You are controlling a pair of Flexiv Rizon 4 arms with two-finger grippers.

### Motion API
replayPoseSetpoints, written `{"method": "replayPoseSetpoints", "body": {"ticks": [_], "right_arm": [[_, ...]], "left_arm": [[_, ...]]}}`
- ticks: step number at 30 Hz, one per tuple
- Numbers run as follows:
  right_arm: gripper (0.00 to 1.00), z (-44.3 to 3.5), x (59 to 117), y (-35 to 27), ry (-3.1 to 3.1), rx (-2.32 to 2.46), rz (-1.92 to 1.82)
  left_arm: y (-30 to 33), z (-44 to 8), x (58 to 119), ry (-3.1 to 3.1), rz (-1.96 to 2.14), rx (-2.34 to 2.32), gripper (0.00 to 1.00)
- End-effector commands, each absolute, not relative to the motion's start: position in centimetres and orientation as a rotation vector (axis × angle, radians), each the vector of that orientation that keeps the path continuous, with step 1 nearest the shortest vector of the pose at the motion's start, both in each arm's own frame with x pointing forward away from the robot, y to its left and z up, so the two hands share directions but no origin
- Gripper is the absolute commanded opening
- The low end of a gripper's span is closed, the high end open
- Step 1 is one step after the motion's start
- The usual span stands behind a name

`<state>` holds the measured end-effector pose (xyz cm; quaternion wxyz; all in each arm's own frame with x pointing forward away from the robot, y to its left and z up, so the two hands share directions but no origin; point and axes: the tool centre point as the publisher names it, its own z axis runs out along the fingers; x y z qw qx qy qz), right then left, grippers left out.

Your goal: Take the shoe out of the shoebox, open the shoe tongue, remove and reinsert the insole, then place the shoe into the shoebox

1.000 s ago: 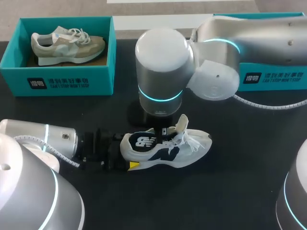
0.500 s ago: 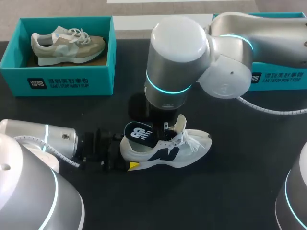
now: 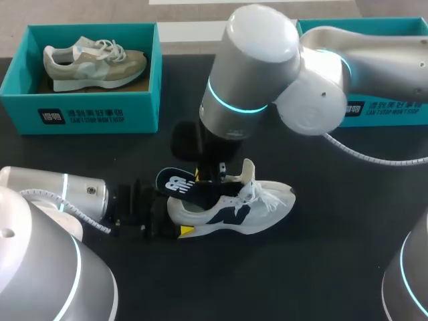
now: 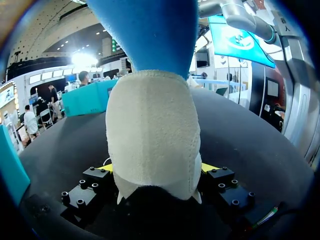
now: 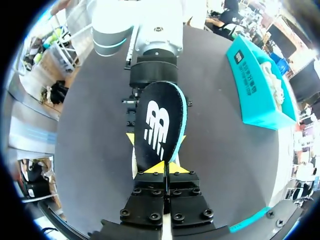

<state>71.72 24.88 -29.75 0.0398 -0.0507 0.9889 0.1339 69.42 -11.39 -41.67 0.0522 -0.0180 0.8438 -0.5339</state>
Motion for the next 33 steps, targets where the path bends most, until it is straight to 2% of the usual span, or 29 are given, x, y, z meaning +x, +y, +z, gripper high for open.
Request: {"method": "replayPoseSetpoints", "body": {"ticks": [1,12,27,29,31,33], "right_arm": [[1.0,-30.3,72.3,24.9,3.087,-0.17,0.462],[1.0,-30.5,72.6,23.2,3.394,-0.162,0.733],[1.0,-30.3,71.0,25.7,3.498,-0.21,0.957],[0.87,-30.2,70.8,25.9,3.504,-0.204,0.972],[0.67,-30.4,70.5,25.8,3.511,-0.197,0.983],[0.68,-30.5,70.4,25.6,3.511,-0.19,1.002]], "left_arm": [[-11.3,-41.7,69.3,2.567,-1.62,-0.055,0.0],[-11.3,-41.7,69.3,2.567,-1.62,-0.055,0.0],[-11.3,-41.7,69.3,2.567,-1.62,-0.055,0.0],[-11.3,-41.7,69.3,2.567,-1.62,-0.055,0.0],[-11.3,-41.7,69.3,2.567,-1.62,-0.055,0.0],[-11.3,-41.7,69.3,2.567,-1.62,-0.055,0.0]]}}
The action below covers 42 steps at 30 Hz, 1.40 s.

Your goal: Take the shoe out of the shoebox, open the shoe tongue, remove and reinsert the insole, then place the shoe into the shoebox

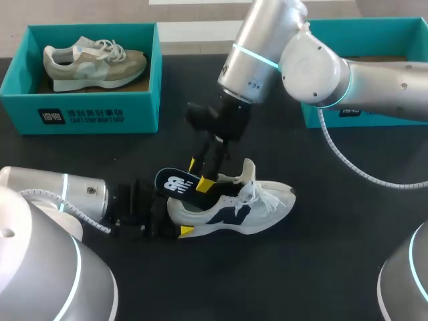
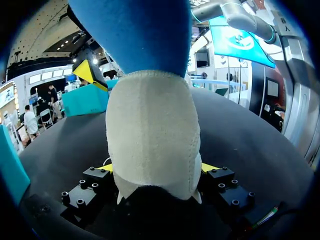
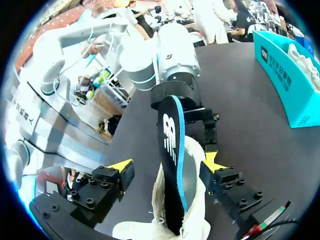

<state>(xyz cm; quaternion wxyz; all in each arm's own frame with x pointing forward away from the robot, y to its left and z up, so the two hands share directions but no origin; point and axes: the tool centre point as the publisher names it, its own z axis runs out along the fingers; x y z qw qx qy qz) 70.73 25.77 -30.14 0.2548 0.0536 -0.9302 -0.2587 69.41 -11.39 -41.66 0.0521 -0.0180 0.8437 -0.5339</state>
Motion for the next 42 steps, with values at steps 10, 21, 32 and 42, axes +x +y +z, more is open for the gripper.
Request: {"method": "replayPoseSetpoints", "body": {"ticks": [10,21,32,42], "right_arm": [[0.62,-32.3,70.0,26.2,-2.452,0.166,-0.725],[0.22,-32.6,69.4,27.1,-2.426,0.18,-0.729],[0.0,-30.8,69.5,27.9,-2.417,0.222,-0.798],[0.0,-24.3,72.6,29.3,-2.554,0.1,-1.297]], "left_arm": [[-11.3,-41.7,69.3,2.567,-1.62,-0.055,0.0],[-11.3,-41.7,69.3,2.567,-1.62,-0.055,0.0],[-11.3,-41.7,69.3,2.567,-1.62,-0.055,0.0],[-11.3,-41.7,69.3,2.567,-1.62,-0.055,0.0]]}}
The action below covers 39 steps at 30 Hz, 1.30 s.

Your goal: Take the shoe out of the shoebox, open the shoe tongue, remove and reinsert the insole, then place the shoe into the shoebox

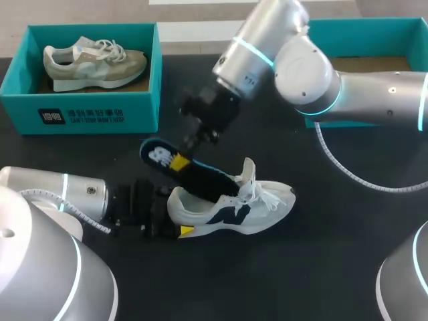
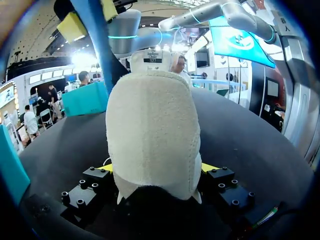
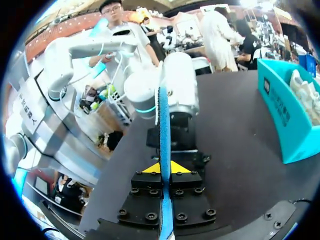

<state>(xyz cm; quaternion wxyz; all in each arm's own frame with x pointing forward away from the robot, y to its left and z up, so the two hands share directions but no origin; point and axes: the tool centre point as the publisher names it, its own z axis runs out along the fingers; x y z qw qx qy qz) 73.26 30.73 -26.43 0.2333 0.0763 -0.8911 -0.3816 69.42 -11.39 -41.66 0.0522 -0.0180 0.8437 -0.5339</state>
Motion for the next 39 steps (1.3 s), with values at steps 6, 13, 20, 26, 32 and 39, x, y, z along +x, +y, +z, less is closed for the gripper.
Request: {"method": "replayPoseSetpoints", "body": {"ticks": [6,13,20,26,32,39], "right_arm": [[0.0,-20.3,74.5,29.9,-2.474,0.01,-1.514],[0.0,-19.7,74.7,29.8,-2.466,0.005,-1.554],[0.0,-19.7,74.7,29.8,-2.466,0.005,-1.554],[0.0,-19.7,74.7,29.8,-2.466,0.005,-1.554],[0.0,-19.3,74.7,29.6,-2.449,0.037,-1.543],[0.0,-16.5,74.2,29.4,-2.206,0.044,-1.408]], "left_arm": [[-11.3,-41.7,69.3,2.567,-1.62,-0.055,0.0],[-11.3,-41.7,69.3,2.567,-1.62,-0.055,0.0],[-11.3,-41.7,69.3,2.567,-1.62,-0.055,0.0],[-11.3,-41.7,69.3,2.567,-1.62,-0.055,0.0],[-11.3,-41.7,69.3,2.567,-1.62,-0.055,0.0],[-11.3,-41.7,69.3,2.567,-1.62,-0.055,0.0]]}}
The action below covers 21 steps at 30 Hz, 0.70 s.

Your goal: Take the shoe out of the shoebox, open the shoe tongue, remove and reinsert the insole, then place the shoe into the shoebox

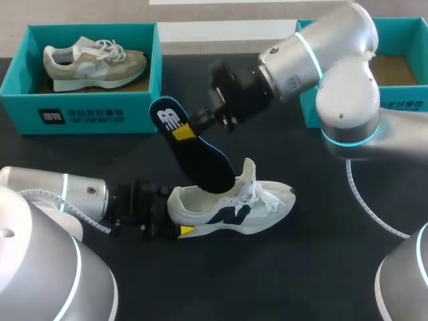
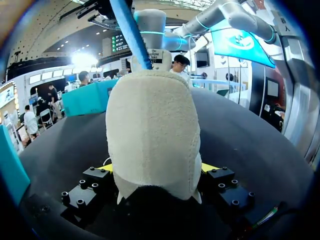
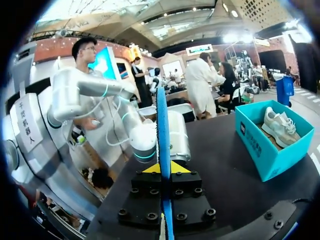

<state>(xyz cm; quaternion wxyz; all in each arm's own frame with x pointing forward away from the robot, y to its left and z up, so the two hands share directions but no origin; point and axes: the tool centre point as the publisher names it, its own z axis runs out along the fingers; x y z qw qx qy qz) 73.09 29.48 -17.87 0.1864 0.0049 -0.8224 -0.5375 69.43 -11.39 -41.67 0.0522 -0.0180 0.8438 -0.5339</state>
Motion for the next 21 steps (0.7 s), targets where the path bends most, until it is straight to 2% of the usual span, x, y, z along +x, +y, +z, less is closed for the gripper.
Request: {"method": "replayPoseSetpoints", "body": {"ticks": [1,15,21], "right_arm": [[0.0,-15.9,74.1,29.5,-2.179,0.041,-1.399],[0.0,-7.2,73.9,30.0,-2.045,0.005,-1.459],[0.0,-7.2,73.9,30.0,-2.045,0.005,-1.459]], "left_arm": [[-11.3,-41.7,69.3,2.567,-1.62,-0.055,0.0],[-11.3,-41.7,69.3,2.567,-1.62,-0.055,0.0],[-11.3,-41.7,69.3,2.567,-1.62,-0.055,0.0]]}}
